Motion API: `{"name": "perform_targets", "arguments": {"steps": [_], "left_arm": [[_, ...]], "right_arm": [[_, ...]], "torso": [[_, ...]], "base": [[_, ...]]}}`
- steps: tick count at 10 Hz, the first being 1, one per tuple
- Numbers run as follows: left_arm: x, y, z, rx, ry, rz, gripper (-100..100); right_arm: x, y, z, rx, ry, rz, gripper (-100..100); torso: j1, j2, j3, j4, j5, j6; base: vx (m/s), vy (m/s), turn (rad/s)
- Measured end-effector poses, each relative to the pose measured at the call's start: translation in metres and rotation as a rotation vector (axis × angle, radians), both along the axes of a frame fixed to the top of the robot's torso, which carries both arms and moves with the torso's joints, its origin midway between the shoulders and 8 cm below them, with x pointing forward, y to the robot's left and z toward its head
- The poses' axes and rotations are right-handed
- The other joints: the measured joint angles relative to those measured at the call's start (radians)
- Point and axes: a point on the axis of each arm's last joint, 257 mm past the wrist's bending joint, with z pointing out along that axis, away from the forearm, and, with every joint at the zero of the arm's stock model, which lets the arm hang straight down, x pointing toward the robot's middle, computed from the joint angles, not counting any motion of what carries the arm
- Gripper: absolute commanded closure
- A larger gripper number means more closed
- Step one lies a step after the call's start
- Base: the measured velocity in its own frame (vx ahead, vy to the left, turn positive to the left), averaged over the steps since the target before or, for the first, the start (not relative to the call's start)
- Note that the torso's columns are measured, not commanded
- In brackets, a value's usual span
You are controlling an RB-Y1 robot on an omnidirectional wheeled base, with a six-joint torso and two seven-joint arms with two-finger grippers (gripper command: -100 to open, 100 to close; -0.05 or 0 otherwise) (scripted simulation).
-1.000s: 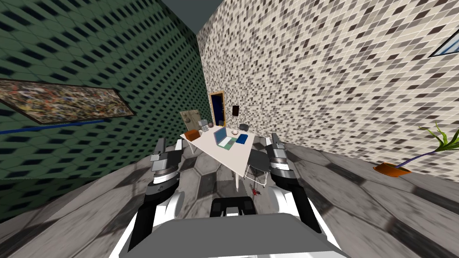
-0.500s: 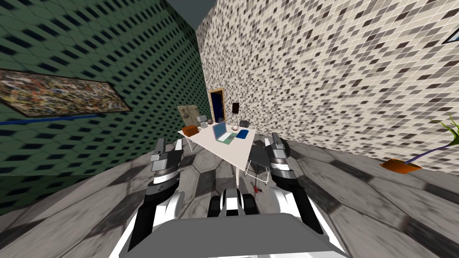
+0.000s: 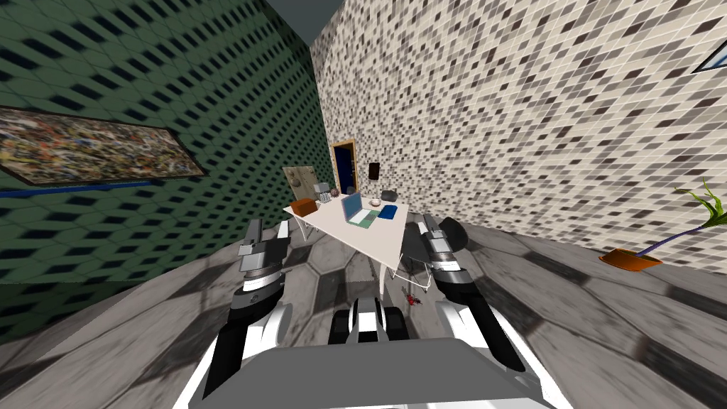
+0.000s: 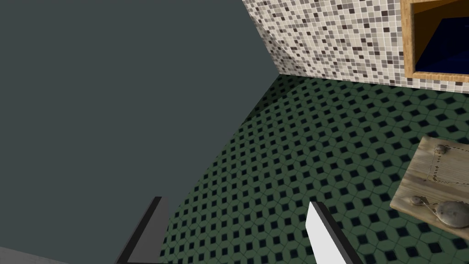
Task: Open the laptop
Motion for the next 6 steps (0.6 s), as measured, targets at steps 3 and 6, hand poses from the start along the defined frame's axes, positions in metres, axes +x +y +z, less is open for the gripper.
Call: {"name": "perform_targets", "arguments": {"steps": [3, 6], "left_arm": [[0.000, 0.000, 0.000, 0.000, 0.000, 0.000, 0], [0.000, 0.000, 0.000, 0.000, 0.000, 0.000, 0]], "right_arm": [[0.006, -0.006, -0.022, -0.153, 0.080, -0.030, -100], [0.013, -0.023, -0.044, -0.322, 0.165, -0.082, -100]], "torso": [[0.002, -0.001, 0.000, 0.000, 0.001, 0.000], [0.001, 0.001, 0.001, 0.001, 0.001, 0.000]], "base": [[0.040, 0.266, -0.048], [0.021, 0.337, -0.052]]}}
